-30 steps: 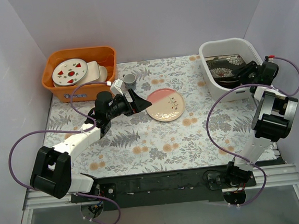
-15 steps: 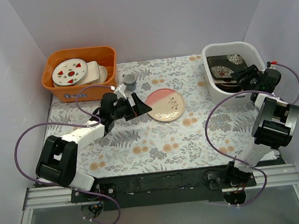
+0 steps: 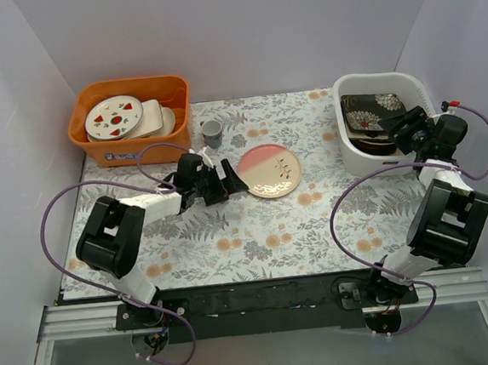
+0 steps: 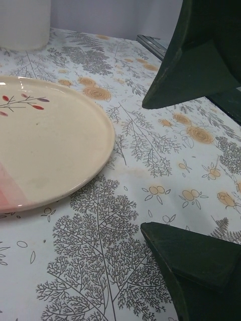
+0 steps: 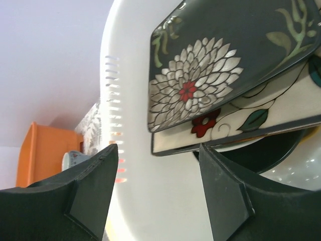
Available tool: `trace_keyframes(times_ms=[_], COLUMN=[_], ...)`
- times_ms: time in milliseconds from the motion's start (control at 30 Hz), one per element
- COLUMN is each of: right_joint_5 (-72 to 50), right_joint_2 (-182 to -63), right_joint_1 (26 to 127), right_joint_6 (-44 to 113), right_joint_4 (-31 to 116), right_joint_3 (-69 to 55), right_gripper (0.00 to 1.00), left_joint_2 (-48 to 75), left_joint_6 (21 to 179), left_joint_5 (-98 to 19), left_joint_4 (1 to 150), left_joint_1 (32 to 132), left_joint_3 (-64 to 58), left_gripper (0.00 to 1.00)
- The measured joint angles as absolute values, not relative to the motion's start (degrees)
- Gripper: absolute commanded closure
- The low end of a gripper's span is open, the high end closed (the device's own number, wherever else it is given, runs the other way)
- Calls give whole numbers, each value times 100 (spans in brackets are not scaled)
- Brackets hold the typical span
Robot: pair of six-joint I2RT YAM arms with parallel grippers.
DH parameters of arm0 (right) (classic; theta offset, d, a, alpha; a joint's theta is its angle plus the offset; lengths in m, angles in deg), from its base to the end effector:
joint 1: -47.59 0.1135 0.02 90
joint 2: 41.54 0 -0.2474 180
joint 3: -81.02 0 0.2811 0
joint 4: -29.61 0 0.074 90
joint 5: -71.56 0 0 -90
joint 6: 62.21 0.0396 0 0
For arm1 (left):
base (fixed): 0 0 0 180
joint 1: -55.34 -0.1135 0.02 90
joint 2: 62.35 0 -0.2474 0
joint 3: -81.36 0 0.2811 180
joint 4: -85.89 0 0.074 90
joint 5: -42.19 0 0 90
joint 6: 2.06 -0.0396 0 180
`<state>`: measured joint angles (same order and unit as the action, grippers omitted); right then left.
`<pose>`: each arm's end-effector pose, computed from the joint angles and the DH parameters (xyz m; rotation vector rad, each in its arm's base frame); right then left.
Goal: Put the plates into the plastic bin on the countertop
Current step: Place the plate in the plastic bin, then pick up the plate at the center of the board.
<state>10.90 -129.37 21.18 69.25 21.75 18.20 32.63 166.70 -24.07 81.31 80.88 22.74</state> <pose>0.3392 -0.1468 0.2099 0.7355 1.7327 0.6583 0.3099 -0.1658 0.1211 -0.9523 2.4639 -1.2866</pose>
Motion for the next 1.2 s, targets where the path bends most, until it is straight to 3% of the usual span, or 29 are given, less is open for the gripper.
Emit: trace_keyframes(times_ms=[300, 433, 567, 700, 1000, 1133, 1200], right_joint_5=[1475, 1444, 1322, 1300, 977, 830, 660], right_joint_2=[-12135, -11563, -11471, -11606, -12264, -12660, -12894], right_joint_1=[2168, 2644, 3593, 4421, 5518, 5822, 5857], right_joint_6=[7145, 6990, 6612, 6286, 5777, 5596, 5550], right_joint_4=[2245, 2343, 2815, 3012, 3560, 3600, 3600], right_joint_3=[1859, 1861, 1439, 1153, 1138, 1146, 1186], right_gripper=[28, 28, 29, 32, 37, 39, 40], left_joint_2=[3801, 3995, 4196, 4404, 4797, 4931, 4994], left_joint_6=[16703, 16747, 16830, 16904, 17000, 17040, 17062], left_joint_5=[-2562, -2617, -2665, -2743, -2818, -2837, -2850], left_joint_4=[8125, 8142, 8197, 8221, 8345, 8404, 8435], left_joint_1=[8173, 8173, 8173, 8173, 8190, 8195, 8195], left_joint_3=[1928, 1731, 1544, 1386, 1113, 1012, 986], left_gripper=[13, 17, 27, 50, 60, 73, 85])
